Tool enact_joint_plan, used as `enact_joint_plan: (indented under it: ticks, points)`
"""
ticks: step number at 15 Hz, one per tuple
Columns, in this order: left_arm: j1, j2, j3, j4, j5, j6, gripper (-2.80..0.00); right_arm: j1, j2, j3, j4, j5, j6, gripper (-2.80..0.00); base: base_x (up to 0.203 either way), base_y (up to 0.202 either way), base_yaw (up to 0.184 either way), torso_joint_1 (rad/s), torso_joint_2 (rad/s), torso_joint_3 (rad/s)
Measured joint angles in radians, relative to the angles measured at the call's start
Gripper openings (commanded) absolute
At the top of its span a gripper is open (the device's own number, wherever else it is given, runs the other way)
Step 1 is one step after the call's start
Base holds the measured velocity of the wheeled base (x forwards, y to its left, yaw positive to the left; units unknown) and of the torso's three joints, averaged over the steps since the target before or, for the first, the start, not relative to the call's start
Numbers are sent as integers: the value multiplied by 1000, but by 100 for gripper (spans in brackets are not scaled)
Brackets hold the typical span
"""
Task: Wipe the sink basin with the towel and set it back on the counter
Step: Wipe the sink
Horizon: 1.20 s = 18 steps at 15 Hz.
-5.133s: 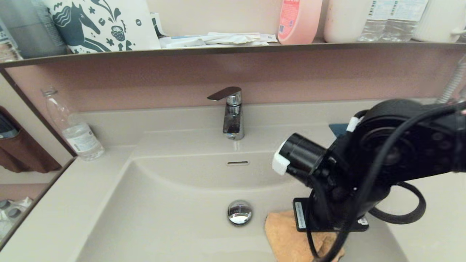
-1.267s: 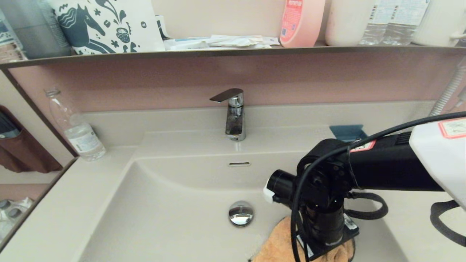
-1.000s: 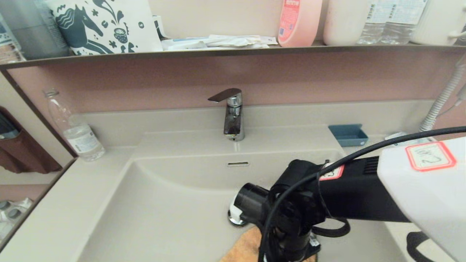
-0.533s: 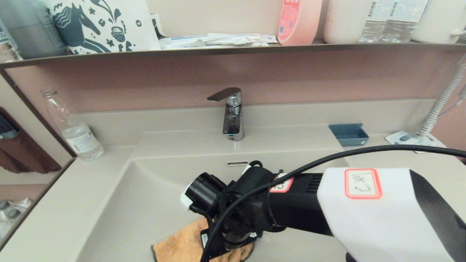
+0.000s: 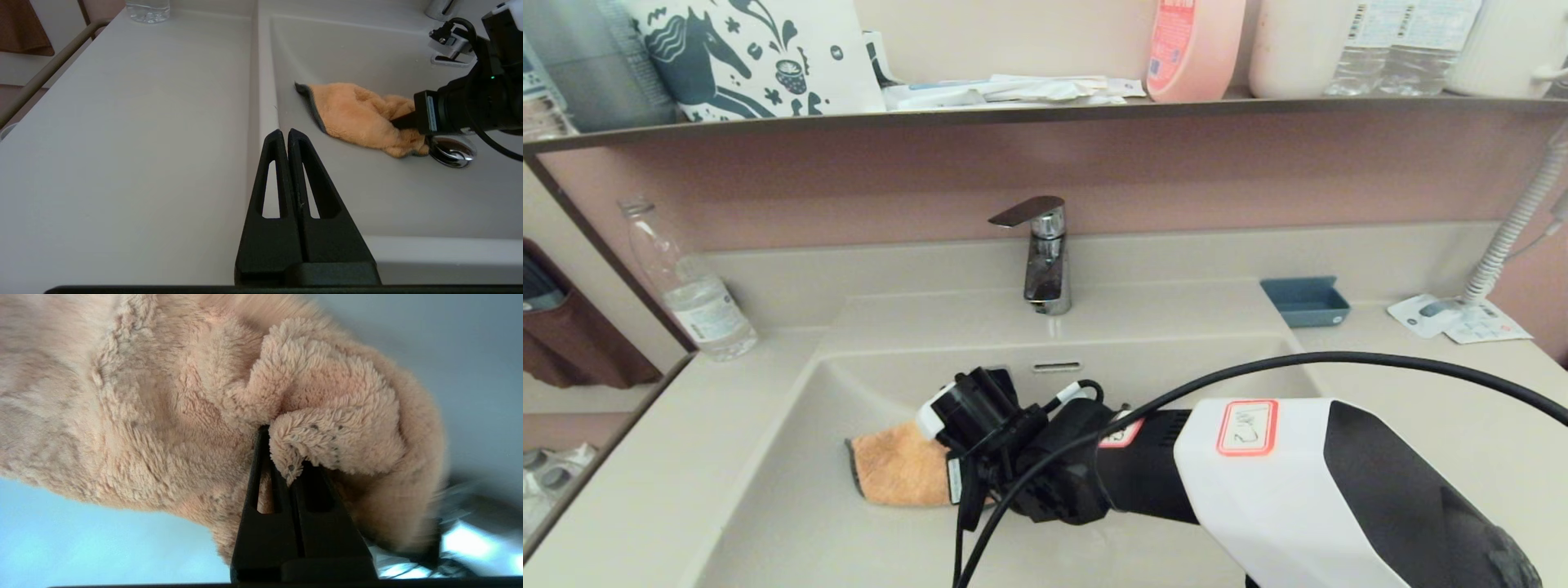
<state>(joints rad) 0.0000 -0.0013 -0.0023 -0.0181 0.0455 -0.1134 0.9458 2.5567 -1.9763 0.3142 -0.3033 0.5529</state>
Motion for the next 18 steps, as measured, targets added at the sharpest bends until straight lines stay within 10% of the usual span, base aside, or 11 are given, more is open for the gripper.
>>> enact_joint_plan:
  ticks: [10,18]
  points:
    - [0,0,0,0,0,0,-280,-139,-244,363,109,-139,-8,-280,0,0,0,0,0,0]
    - [0,0,-1,0,0,1,-280,-244,-506,579,469,-161,-52,-280,0,0,0,0,0,0]
